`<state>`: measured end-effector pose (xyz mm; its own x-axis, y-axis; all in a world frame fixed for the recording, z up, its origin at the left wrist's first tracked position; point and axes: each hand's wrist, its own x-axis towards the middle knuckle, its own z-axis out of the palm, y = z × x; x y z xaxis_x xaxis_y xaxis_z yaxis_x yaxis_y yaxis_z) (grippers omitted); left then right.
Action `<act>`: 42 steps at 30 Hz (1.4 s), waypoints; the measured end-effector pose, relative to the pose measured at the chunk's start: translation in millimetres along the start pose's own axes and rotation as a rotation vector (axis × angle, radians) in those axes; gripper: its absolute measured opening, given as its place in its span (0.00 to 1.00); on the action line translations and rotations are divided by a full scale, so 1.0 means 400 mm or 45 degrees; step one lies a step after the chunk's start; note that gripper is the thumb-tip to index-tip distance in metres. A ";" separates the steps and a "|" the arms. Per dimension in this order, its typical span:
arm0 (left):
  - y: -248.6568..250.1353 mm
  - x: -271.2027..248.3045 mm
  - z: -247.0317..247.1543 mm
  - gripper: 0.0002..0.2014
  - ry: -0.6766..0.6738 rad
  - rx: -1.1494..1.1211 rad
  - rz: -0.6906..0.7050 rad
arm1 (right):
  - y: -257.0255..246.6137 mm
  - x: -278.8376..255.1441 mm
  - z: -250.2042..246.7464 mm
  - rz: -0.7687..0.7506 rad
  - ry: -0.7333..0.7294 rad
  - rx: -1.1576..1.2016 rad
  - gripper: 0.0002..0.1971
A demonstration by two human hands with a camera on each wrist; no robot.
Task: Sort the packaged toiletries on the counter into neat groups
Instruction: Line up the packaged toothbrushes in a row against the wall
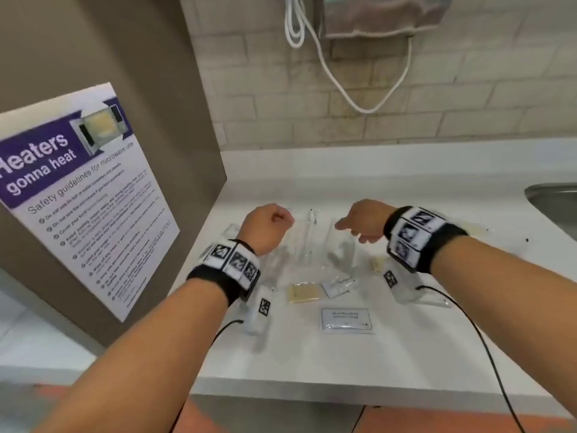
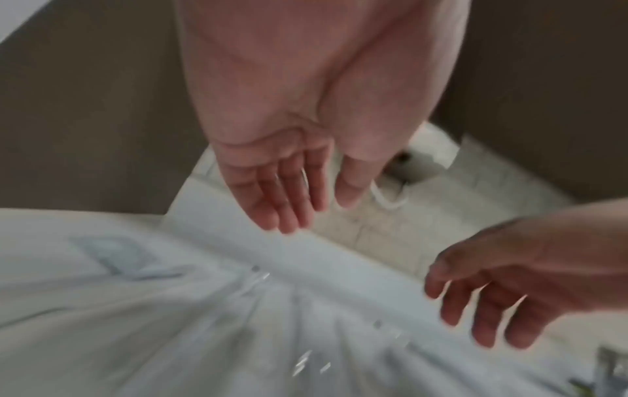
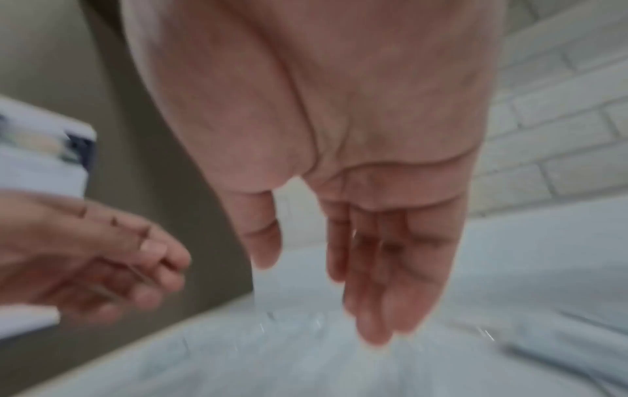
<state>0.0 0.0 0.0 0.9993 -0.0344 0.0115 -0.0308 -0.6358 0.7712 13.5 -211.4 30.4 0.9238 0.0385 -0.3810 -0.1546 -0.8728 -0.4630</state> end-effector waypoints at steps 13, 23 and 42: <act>-0.150 0.137 0.097 0.13 -0.127 0.753 -0.382 | 0.090 0.138 0.128 0.292 0.117 -0.100 0.09; -0.045 0.174 0.152 0.19 0.142 0.223 -0.535 | 0.109 0.167 0.063 0.195 0.104 0.392 0.11; 0.211 0.175 0.386 0.10 -0.130 0.200 0.018 | 0.540 0.052 -0.178 0.329 0.426 0.211 0.14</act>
<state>64.4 -175.1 -32.5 0.9919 -0.1171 -0.0489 -0.0556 -0.7471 0.6624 24.2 -433.6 -20.5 0.9056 -0.3539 -0.2336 -0.4239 -0.7422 -0.5191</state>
